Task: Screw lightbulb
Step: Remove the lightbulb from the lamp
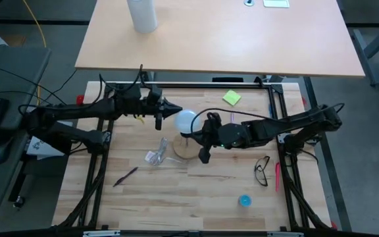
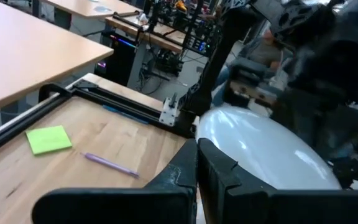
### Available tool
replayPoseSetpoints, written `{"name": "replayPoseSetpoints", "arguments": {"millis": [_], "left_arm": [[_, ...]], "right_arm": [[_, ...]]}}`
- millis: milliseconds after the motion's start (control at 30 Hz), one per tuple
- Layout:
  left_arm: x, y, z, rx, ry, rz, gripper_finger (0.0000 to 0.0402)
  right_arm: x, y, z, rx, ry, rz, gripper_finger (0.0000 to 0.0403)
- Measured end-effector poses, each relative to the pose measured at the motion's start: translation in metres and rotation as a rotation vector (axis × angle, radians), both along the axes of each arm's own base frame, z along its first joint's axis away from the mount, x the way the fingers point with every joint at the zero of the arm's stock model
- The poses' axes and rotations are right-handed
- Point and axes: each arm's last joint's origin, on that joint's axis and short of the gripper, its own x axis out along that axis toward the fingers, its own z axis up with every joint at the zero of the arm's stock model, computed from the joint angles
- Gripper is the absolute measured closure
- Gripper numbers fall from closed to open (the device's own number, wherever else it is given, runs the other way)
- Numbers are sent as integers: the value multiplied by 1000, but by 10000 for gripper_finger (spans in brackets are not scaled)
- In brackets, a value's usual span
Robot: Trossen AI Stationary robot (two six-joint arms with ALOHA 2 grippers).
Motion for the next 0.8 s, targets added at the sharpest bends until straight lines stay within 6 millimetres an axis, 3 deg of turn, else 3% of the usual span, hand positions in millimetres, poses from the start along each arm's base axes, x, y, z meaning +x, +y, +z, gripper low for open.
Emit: {"name": "replayPoseSetpoints", "arguments": {"millis": [333,800], "left_arm": [[-21,-8,8,-20,44,-26,402],[-33,-31,11,-58,81,-96,402]], "right_arm": [[-21,-11,8,-48,73,-63,403],[-22,-29,3,-93,163,-68,403]]}}
